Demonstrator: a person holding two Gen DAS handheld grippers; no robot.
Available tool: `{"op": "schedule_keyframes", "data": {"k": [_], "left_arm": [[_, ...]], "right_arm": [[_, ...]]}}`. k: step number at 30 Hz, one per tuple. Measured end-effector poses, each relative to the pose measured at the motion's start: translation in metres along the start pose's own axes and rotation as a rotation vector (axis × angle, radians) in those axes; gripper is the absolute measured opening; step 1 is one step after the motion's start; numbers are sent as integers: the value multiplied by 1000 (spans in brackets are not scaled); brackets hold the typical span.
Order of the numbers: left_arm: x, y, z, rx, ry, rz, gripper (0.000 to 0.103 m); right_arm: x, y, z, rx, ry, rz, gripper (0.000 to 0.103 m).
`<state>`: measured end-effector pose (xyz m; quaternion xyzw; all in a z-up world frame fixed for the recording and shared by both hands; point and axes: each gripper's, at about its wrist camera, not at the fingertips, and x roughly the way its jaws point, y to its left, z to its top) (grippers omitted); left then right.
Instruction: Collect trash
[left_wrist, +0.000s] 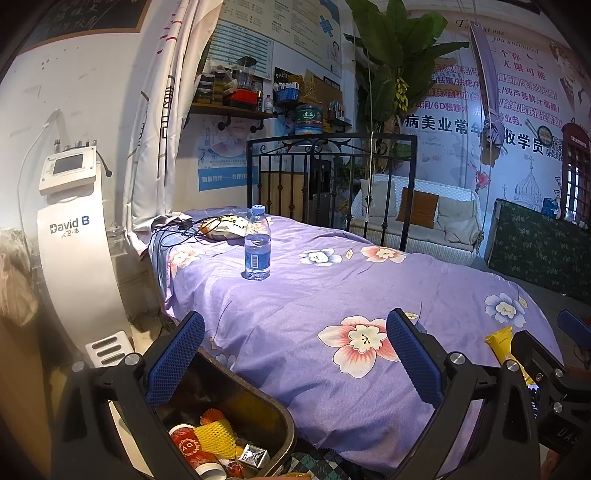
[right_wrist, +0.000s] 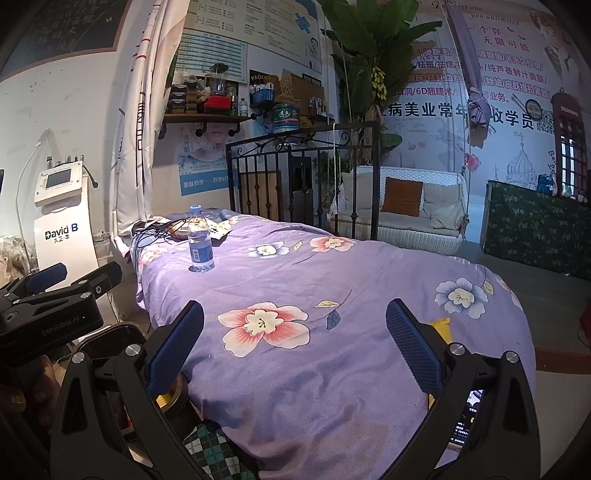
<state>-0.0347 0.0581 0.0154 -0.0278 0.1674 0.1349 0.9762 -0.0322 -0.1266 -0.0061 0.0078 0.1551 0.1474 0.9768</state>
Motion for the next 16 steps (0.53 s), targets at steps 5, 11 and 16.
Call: {"op": "schedule_keyframes", "data": {"k": [5,11,16], "left_arm": [[1,0,-4,-3,3,6,97],[3,-2,-7,-2,11,-2,97],[4,-3,-6,-6,14,0,97]], "right_arm": [[1,0,-1,2,3,-1,97],[2,1,-1,4,8,0,97],[3,2,-1,4,9,0,97]]}}
